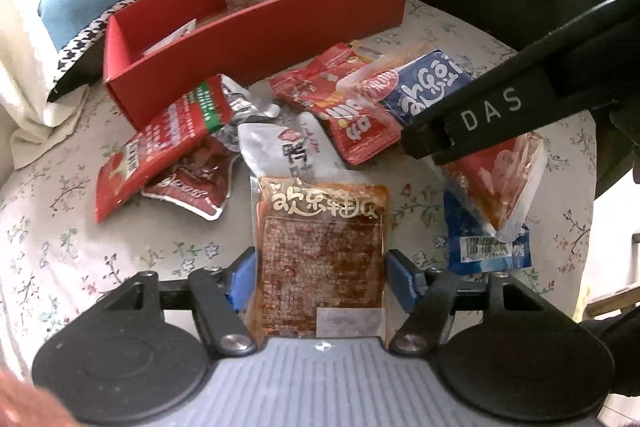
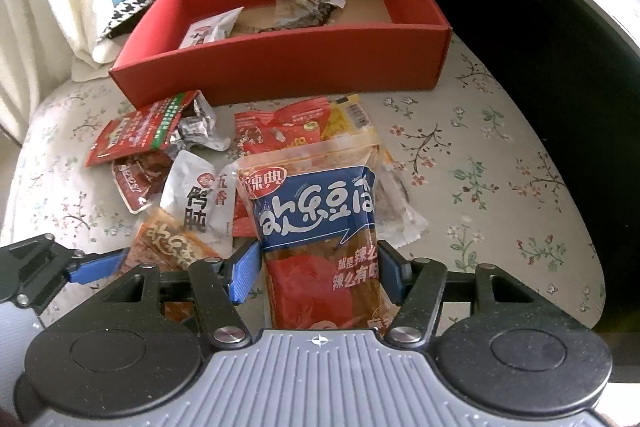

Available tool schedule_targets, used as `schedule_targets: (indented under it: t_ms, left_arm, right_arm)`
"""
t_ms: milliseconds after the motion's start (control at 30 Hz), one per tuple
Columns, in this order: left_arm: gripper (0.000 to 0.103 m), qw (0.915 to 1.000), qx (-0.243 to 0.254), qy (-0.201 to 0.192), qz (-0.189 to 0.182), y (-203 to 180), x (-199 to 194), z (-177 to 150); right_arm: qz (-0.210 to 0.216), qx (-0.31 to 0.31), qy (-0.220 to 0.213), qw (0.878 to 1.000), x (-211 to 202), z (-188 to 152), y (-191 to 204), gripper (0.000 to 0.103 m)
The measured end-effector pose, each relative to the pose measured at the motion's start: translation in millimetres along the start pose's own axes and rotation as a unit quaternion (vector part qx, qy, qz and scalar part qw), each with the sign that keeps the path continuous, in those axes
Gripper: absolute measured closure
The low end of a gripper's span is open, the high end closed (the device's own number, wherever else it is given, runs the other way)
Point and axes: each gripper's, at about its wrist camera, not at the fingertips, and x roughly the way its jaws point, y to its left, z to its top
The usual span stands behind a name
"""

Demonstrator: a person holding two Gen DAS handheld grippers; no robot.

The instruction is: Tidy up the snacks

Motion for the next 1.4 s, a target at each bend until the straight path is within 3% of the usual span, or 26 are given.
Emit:
schedule_targets:
  t_ms: [633, 1033, 1400]
  left_arm:
    - [0.043, 0.9969, -0.069, -0.036, 0.011, 41, -24, 6]
    - [0.043, 0.9897, -0.12, -0.073, 0.027, 68, -37, 21]
    - [0.043, 0.9881, -0.122, -0.087, 0.037, 68, -37, 28]
  right_arm:
    - [-0.002, 0.0, -0.011, 1.0, -2, 4, 7, 0.035]
    - [0.004, 0.004, -0.031, 0.999, -6, 12, 8, 0.035]
    - [0.009, 0.007, -0.048, 0.999, -12, 17, 8, 0.035]
